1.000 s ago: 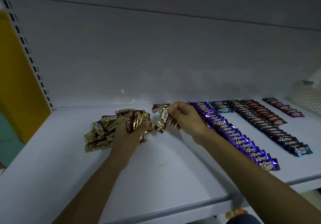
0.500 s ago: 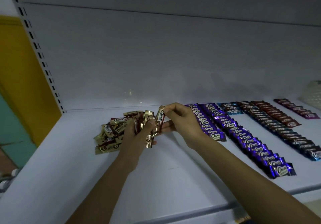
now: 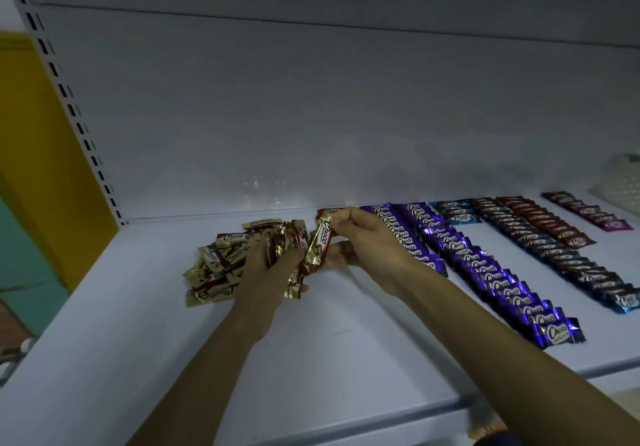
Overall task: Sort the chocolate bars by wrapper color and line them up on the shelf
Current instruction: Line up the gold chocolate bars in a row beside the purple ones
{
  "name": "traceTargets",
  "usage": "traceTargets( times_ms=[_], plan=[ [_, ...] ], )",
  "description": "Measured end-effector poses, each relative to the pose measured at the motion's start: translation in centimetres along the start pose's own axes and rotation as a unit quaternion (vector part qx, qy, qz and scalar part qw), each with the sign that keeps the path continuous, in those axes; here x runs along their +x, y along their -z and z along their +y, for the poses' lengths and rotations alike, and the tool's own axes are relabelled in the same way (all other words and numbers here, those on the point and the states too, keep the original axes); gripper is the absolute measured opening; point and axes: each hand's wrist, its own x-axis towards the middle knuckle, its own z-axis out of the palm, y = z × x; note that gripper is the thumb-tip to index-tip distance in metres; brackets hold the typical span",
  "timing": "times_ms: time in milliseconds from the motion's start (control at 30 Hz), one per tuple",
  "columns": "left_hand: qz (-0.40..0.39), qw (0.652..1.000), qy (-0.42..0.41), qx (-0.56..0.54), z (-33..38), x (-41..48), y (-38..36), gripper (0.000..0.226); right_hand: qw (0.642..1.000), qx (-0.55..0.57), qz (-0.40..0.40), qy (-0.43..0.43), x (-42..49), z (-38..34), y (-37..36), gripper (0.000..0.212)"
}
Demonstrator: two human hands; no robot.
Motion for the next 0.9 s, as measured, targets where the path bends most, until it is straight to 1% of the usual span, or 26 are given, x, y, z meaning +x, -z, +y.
traceTargets(
  times_ms=[67, 100, 133, 167, 200, 233, 267, 300, 333, 367, 433, 500, 533, 567, 600, 667, 700, 767, 833, 900],
  plan=[
    [0.008, 1.000, -0.003, 0.011, -0.1, 0.0, 0.0, 0.011, 1.000, -0.013, 0.003, 0.008, -0.1, 0.0, 0.0, 0.011],
    [0.016, 1.000, -0.003, 0.012, 0.0, 0.0, 0.1, 0.011, 0.999, -0.023, 0.020, 0.016, -0.1, 0.1, 0.2, 0.012],
    [0.022, 1.000, -0.005, 0.011, 0.0, 0.0, 0.1, 0.014, 0.997, -0.055, 0.048, 0.033, 0.3, 0.2, 0.5, 0.015],
    [0.025, 1.000, -0.007, 0.010, 0.0, 0.1, 0.0, 0.017, 0.988, -0.119, 0.077, 0.060, 0.6, 0.3, 1.1, 0.018],
    [0.028, 1.000, -0.006, 0.007, 0.0, 0.1, 0.0, 0.017, 0.970, -0.205, 0.094, 0.089, 1.1, 0.7, 1.7, 0.018],
    [0.032, 0.999, -0.006, 0.008, 0.0, 0.0, 0.0, 0.017, 0.942, -0.301, 0.092, 0.114, 1.4, 1.0, 2.3, 0.018],
    [0.035, 0.999, -0.009, 0.012, 0.0, 0.1, 0.0, 0.018, 0.913, -0.382, 0.071, 0.127, 1.7, 1.3, 2.6, 0.018],
    [0.036, 0.999, -0.010, 0.019, 0.0, 0.1, 0.0, 0.018, 0.888, -0.439, 0.040, 0.127, 1.9, 1.7, 2.8, 0.019],
    [0.036, 0.999, -0.008, 0.025, -0.1, 0.1, 0.0, 0.019, 0.871, -0.475, 0.015, 0.126, 1.9, 2.2, 3.0, 0.021],
    [0.038, 0.999, -0.007, 0.029, -0.1, 0.1, 0.0, 0.020, 0.858, -0.498, 0.007, 0.127, 1.9, 2.4, 3.1, 0.024],
    [0.039, 0.999, -0.010, 0.035, -0.1, 0.2, -0.1, 0.021, 0.824, -0.549, 0.042, 0.133, 1.6, 2.0, 3.2, 0.026],
    [0.041, 0.998, -0.009, 0.039, -0.2, 0.1, -0.1, 0.022, 0.760, -0.638, 0.071, 0.106, 1.1, 1.7, 3.6, 0.029],
    [0.041, 0.998, -0.012, 0.038, -0.2, 0.1, -0.1, 0.023, 0.729, -0.676, 0.069, 0.083, 0.9, 1.5, 3.6, 0.035],
    [0.042, 0.998, -0.012, 0.039, -0.2, 0.1, -0.1, 0.023, 0.709, -0.700, 0.058, 0.063, 0.5, 1.6, 3.6, 0.037],
    [0.044, 0.998, -0.010, 0.039, -0.2, 0.1, -0.2, 0.024, 0.705, -0.706, 0.052, 0.051, 0.3, 1.7, 3.5, 0.035],
    [0.047, 0.998, -0.009, 0.039, -0.3, 0.2, -0.2, 0.023, 0.725, -0.684, 0.058, 0.053, 0.5, 1.5, 3.3, 0.024],
    [0.050, 0.998, -0.008, 0.042, -0.3, 0.1, -0.1, 0.023, 0.729, -0.679, 0.063, 0.060, 0.8, 1.4, 3.2, 0.019],
    [0.057, 0.997, -0.008, 0.046, -0.4, 0.3, -0.2, 0.024, 0.716, -0.690, 0.075, 0.076, 2.0, 1.3, 3.2, 0.018],
    [0.060, 0.997, -0.003, 0.044, -0.5, 0.3, -0.2, 0.024, 0.689, -0.713, 0.091, 0.090, 3.3, 1.6, 3.1, 0.020],
    [0.062, 0.997, -0.002, 0.040, -0.6, 0.4, -0.2, 0.024, 0.671, -0.727, 0.106, 0.102, 4.8, 2.0, 3.1, 0.024]
  ],
)
